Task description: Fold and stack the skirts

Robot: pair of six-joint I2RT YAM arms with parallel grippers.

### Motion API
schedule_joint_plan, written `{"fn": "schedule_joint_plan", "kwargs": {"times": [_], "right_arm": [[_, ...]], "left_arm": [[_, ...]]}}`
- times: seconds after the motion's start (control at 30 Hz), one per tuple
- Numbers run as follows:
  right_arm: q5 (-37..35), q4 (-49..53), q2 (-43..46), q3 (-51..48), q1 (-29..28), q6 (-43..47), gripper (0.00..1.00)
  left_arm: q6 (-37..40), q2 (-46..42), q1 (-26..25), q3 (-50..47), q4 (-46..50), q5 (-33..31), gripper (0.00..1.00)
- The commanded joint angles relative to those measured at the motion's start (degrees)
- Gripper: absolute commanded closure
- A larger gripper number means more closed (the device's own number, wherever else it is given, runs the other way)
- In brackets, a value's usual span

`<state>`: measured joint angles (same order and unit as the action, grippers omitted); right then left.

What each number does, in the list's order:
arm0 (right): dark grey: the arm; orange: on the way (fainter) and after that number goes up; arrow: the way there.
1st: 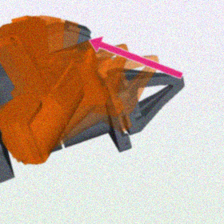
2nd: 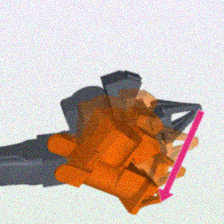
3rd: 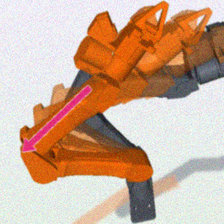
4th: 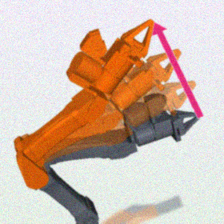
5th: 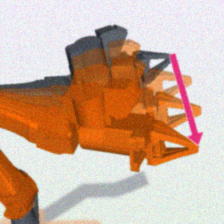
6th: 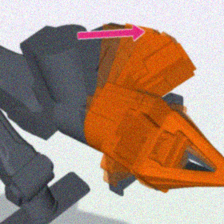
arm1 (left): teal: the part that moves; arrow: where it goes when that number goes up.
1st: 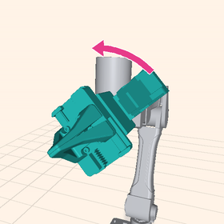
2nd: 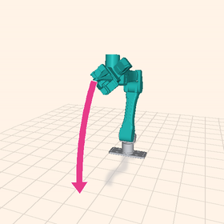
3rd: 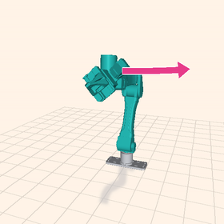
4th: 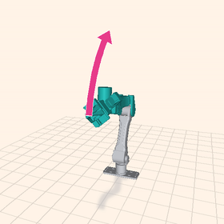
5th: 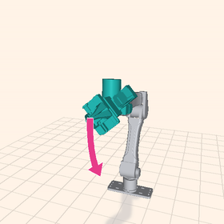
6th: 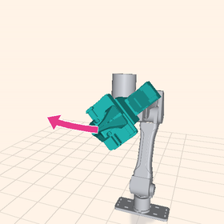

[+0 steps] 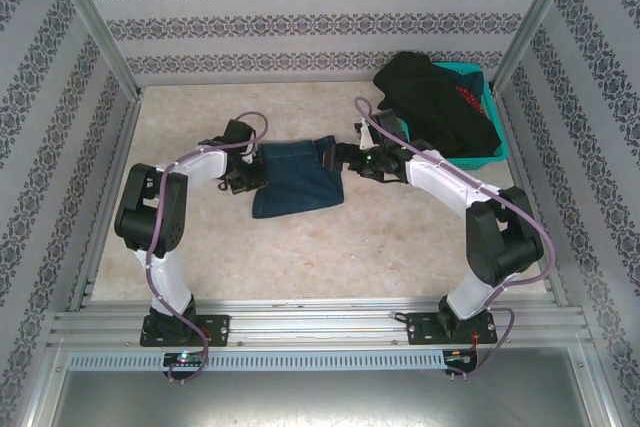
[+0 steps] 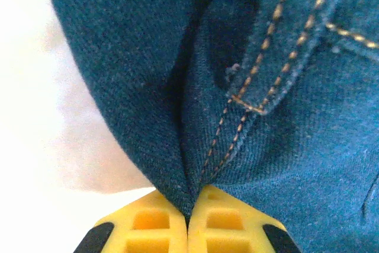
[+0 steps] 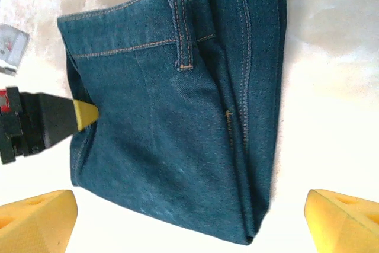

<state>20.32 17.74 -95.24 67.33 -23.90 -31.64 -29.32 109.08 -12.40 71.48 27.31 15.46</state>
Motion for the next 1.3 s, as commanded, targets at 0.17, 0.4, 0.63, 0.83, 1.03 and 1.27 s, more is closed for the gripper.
{"fn": "schedule_joint_plan", "kwargs": {"times": [0.17, 0.4, 0.63, 0.83, 1.03, 1.27], "right_arm": [[-3.65, 2.27, -0.01, 2.25, -0.45, 0.43, 0.02], [-3.72, 3.11, -1.47, 4.2, 0.34, -0.28, 0.02], [-4.06, 7.37, -2.05, 7.55, 0.69, 0.03, 0.02], [-6.54, 12.28, -1.08, 10.84, 1.64, 2.22, 0.02], [-11.25, 15.16, 4.15, 11.24, 7.6, 5.15, 0.02], [-20.67, 17.62, 2.18, 14.42, 22.61, 12.49, 0.02]], "left_arm": [[19.41, 5.0, 5.64, 13.45, 13.98, -25.69, 1.0], [36.87, 12.53, 16.63, 25.83, 14.99, -34.38, 1.0], [49.99, 22.41, 24.0, 38.1, 12.98, -32.78, 1.0], [52.0, 32.28, 26.24, 55.69, 21.42, -31.53, 1.0], [52.26, 31.23, 26.46, 62.23, 27.99, -28.18, 0.32], [34.41, 17.35, 26.0, 55.45, 26.12, -14.4, 0.0]]}}
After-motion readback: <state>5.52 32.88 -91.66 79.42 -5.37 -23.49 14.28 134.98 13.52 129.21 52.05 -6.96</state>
